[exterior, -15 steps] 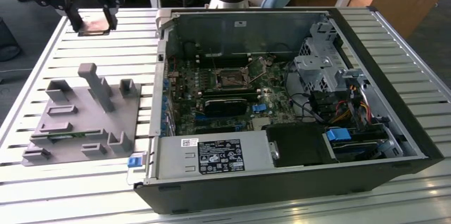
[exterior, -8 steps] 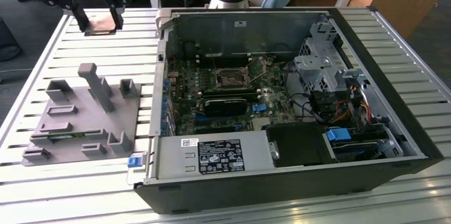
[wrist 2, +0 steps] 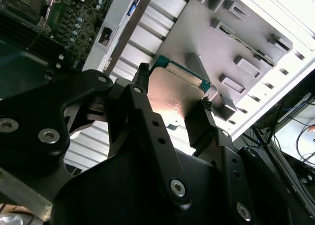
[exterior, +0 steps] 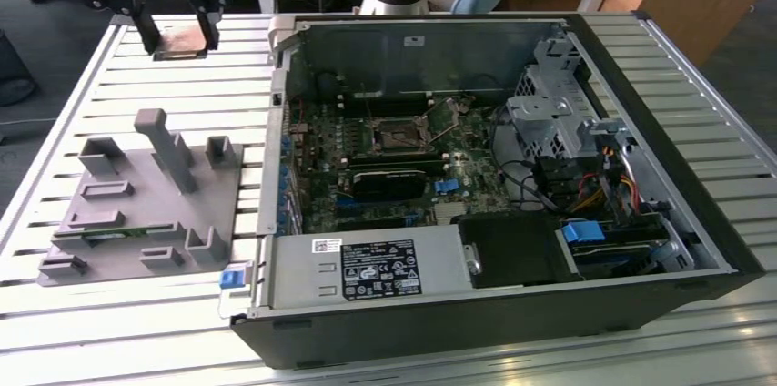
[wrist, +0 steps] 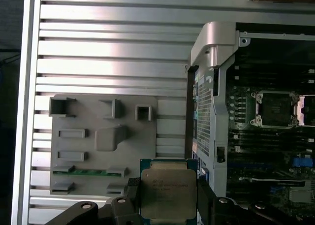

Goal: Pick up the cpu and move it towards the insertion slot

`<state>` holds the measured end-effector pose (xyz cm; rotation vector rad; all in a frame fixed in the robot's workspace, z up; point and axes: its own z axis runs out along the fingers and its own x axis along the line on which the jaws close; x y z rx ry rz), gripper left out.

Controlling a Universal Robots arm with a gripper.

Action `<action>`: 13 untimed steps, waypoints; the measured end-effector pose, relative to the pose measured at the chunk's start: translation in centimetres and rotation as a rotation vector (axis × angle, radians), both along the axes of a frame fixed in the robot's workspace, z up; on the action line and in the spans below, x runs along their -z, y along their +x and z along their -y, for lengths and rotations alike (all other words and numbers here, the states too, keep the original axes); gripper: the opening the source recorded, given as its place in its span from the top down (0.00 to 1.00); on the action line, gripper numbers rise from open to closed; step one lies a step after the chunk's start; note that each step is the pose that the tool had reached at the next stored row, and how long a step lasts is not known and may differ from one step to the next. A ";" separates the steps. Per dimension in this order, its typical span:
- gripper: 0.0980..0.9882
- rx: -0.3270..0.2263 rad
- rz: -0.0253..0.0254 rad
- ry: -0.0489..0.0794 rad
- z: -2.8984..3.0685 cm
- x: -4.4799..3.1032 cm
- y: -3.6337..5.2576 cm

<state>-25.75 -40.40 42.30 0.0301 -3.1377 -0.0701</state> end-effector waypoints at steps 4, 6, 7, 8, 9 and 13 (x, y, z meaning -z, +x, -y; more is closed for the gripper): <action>0.50 0.000 0.0000 0.000 -0.08 0.00 0.32; 0.50 0.000 0.0000 0.000 -0.11 0.00 0.49; 0.50 0.000 0.0000 0.000 -0.13 0.00 0.58; 0.50 0.000 0.0000 0.000 -0.15 0.00 0.65; 0.50 0.000 0.0000 0.000 -0.16 0.00 0.74; 0.50 0.000 0.0000 0.000 -0.27 0.00 1.06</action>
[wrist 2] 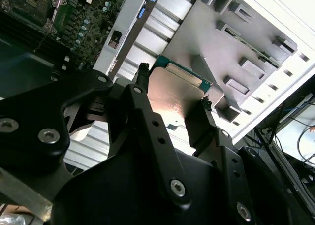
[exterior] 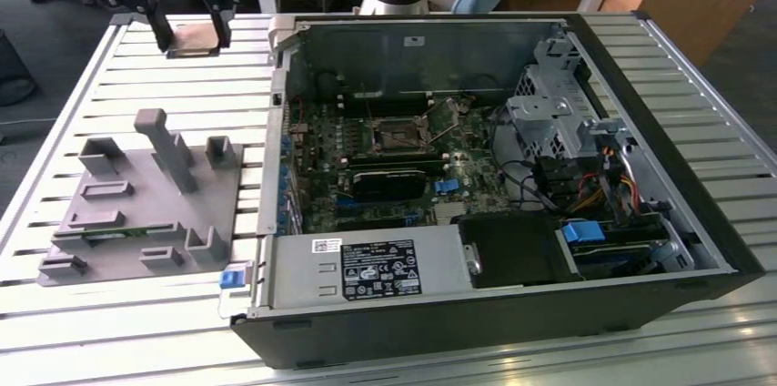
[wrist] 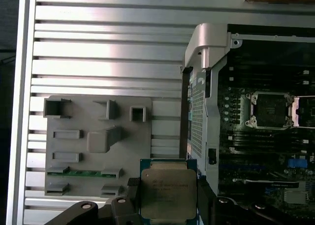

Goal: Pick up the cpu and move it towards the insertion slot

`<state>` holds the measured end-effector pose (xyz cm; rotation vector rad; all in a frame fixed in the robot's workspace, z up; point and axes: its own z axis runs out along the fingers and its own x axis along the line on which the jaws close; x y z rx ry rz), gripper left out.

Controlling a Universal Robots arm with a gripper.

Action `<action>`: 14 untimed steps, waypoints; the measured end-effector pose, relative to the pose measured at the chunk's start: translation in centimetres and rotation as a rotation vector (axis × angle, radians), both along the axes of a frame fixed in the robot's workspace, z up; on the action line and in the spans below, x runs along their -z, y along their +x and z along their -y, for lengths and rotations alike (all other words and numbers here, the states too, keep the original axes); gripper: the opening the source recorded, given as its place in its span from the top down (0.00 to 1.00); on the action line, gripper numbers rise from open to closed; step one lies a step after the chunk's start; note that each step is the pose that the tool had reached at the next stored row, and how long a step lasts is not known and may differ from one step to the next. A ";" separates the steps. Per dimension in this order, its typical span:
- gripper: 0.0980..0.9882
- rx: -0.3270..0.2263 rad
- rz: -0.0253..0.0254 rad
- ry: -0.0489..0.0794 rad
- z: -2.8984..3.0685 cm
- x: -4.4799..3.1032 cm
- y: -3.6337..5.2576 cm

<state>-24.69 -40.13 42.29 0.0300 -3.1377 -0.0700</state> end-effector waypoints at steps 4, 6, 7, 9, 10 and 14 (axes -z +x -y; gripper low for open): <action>0.50 0.000 0.0000 0.000 -0.15 0.00 0.31; 0.50 0.000 0.0000 0.000 -0.23 0.00 0.44; 0.50 0.000 0.0000 0.000 -0.27 0.00 0.51; 0.50 0.000 0.0000 0.000 -0.36 0.01 0.66; 0.50 0.000 0.0000 0.000 -0.41 0.01 0.73; 0.50 0.000 0.0000 0.000 -0.59 0.02 1.10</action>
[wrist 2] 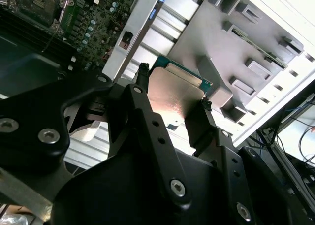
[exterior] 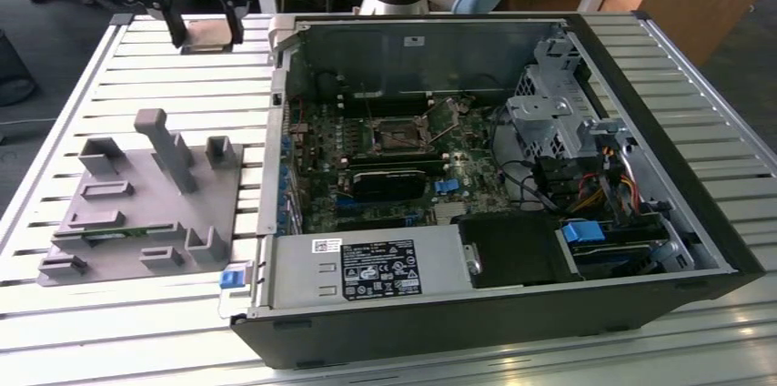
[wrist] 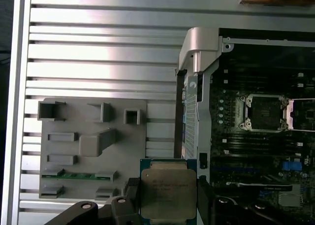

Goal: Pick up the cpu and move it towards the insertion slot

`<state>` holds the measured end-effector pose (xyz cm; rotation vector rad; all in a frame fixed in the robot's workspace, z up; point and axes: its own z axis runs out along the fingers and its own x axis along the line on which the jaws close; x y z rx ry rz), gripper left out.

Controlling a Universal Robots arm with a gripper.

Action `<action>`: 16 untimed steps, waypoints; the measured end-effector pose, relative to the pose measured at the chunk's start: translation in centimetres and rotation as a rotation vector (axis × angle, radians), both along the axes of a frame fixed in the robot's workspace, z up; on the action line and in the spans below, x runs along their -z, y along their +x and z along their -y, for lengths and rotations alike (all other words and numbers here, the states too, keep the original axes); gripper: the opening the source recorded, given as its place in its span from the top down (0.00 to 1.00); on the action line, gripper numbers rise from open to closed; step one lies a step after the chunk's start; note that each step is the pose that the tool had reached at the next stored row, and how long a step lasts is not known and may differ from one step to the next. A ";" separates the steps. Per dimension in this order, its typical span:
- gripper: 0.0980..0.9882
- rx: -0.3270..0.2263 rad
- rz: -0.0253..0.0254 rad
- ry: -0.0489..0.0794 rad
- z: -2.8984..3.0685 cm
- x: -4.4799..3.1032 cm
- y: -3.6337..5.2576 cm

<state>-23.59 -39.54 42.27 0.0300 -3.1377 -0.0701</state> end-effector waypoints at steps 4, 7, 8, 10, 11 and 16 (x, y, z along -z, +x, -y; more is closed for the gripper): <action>0.50 0.000 -0.0001 0.000 -0.15 0.02 0.58; 0.50 0.000 -0.0001 0.000 -0.35 0.05 1.29; 0.50 0.000 0.0000 0.000 -0.41 0.06 1.48; 0.50 0.000 0.0000 0.000 -0.51 0.08 1.79; 0.50 0.000 0.0000 0.000 -0.56 0.09 1.95; 0.50 0.000 0.0000 0.000 -0.69 0.12 2.82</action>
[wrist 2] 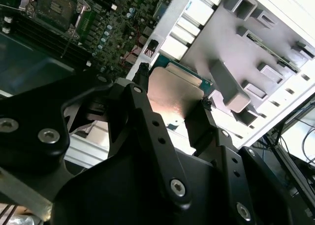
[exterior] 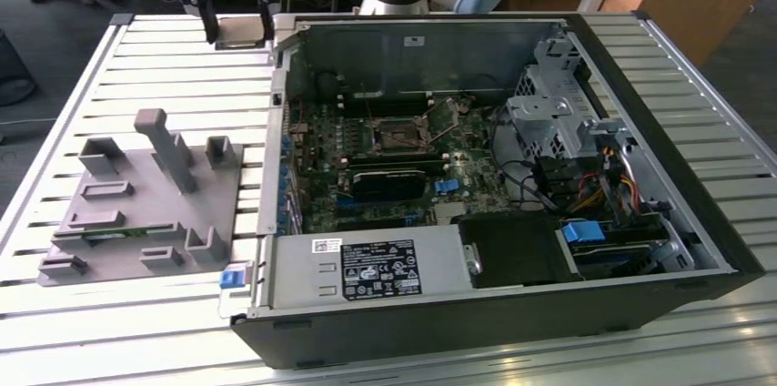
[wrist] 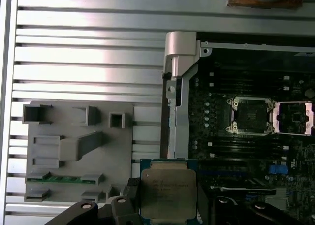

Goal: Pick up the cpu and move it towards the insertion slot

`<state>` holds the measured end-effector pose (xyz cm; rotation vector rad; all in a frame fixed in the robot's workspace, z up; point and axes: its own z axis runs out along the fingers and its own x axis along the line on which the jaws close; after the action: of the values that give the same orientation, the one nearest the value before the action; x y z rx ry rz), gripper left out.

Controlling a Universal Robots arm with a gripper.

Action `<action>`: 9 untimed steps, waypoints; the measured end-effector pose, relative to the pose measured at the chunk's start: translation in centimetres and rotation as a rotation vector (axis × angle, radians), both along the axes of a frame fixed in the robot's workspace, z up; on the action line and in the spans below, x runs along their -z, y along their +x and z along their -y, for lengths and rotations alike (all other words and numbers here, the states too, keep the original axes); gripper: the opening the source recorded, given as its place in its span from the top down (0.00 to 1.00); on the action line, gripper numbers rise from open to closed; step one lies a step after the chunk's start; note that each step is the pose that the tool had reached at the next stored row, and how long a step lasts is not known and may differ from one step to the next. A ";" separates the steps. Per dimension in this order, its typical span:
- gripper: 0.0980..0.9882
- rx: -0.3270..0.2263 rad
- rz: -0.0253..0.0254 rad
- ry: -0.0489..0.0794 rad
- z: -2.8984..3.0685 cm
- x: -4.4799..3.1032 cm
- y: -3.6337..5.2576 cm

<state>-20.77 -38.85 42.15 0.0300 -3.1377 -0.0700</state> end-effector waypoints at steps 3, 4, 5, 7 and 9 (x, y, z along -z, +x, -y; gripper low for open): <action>0.50 0.000 0.0000 0.000 0.00 0.01 0.37; 0.50 0.000 0.0000 0.000 0.00 0.01 0.53; 0.50 0.000 0.0000 0.000 0.00 0.02 0.72; 0.50 0.000 0.0000 0.000 0.00 0.03 1.07; 0.50 0.000 0.0000 0.000 0.00 0.03 1.34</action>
<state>-19.43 -38.85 42.12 0.0301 -3.1377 -0.0700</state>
